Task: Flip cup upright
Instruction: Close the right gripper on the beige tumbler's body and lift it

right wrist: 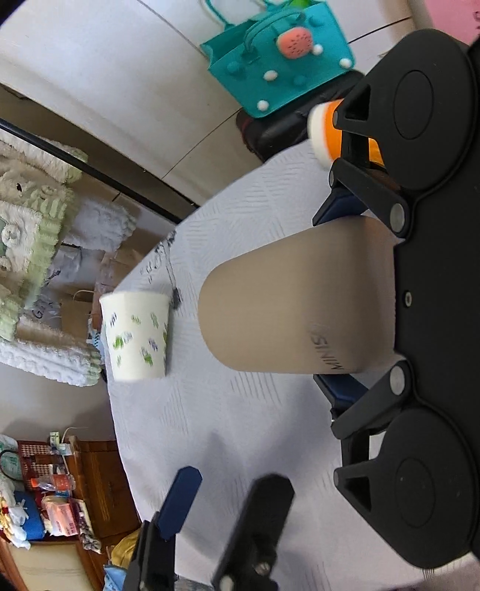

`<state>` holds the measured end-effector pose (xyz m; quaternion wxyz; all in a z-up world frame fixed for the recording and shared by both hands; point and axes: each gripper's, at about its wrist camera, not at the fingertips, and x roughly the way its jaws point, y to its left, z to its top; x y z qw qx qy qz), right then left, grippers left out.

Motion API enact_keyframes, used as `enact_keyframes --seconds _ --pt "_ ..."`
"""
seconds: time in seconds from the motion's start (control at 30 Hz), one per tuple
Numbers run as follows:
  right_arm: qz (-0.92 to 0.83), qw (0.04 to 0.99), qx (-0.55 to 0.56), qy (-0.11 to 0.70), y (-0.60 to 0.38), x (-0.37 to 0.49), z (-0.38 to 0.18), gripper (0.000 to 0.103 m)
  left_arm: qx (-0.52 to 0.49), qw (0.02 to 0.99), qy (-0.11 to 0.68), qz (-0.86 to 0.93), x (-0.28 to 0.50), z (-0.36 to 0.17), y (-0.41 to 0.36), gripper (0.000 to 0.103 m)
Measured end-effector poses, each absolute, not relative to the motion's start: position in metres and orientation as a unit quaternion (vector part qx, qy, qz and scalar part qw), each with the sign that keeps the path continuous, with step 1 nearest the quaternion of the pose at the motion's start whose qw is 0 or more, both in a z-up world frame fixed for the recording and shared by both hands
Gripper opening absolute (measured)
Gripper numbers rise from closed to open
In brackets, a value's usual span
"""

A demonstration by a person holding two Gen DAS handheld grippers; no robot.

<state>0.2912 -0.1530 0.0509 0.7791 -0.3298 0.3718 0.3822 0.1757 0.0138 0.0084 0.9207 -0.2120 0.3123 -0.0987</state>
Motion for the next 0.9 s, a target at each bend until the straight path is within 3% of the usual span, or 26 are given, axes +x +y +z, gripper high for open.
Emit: enact_keyframes --seconds 0.23,0.9 --pt "0.352 0.781 -0.289 0.426 -0.154 0.256 0.058 0.085 -0.207 0.919 0.314 -0.116 0.145 0.012 0.015 0.101" --pt "0.288 0.822 -0.191 0.452 -0.173 0.196 0.038 0.084 -0.211 0.907 0.334 -0.144 0.114 0.011 0.005 0.101"
